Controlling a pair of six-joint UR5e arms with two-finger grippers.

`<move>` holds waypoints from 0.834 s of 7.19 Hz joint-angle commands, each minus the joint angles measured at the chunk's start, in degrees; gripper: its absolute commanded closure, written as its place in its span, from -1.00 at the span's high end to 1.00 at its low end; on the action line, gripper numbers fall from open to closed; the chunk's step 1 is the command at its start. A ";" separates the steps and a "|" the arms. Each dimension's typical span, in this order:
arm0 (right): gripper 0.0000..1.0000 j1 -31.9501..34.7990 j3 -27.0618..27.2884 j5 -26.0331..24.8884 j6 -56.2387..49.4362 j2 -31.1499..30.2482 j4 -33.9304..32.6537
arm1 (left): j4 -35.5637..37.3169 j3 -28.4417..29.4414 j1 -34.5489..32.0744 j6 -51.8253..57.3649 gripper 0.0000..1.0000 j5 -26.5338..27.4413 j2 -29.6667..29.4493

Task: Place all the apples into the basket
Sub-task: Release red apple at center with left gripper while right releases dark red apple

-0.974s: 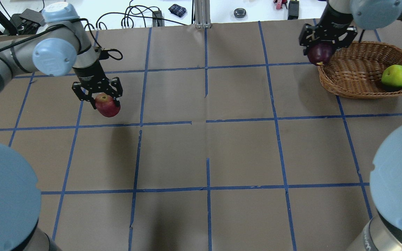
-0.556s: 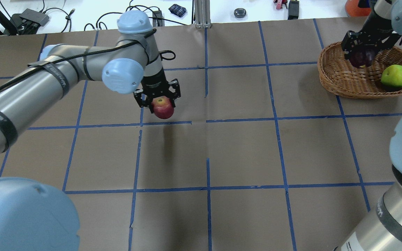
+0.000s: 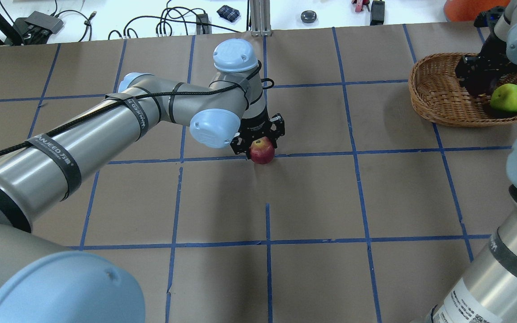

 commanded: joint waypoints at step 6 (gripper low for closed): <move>1.00 21.52 1.48 8.45 21.07 -11.47 19.86 | -27.58 9.39 4.89 24.52 0.94 6.64 15.33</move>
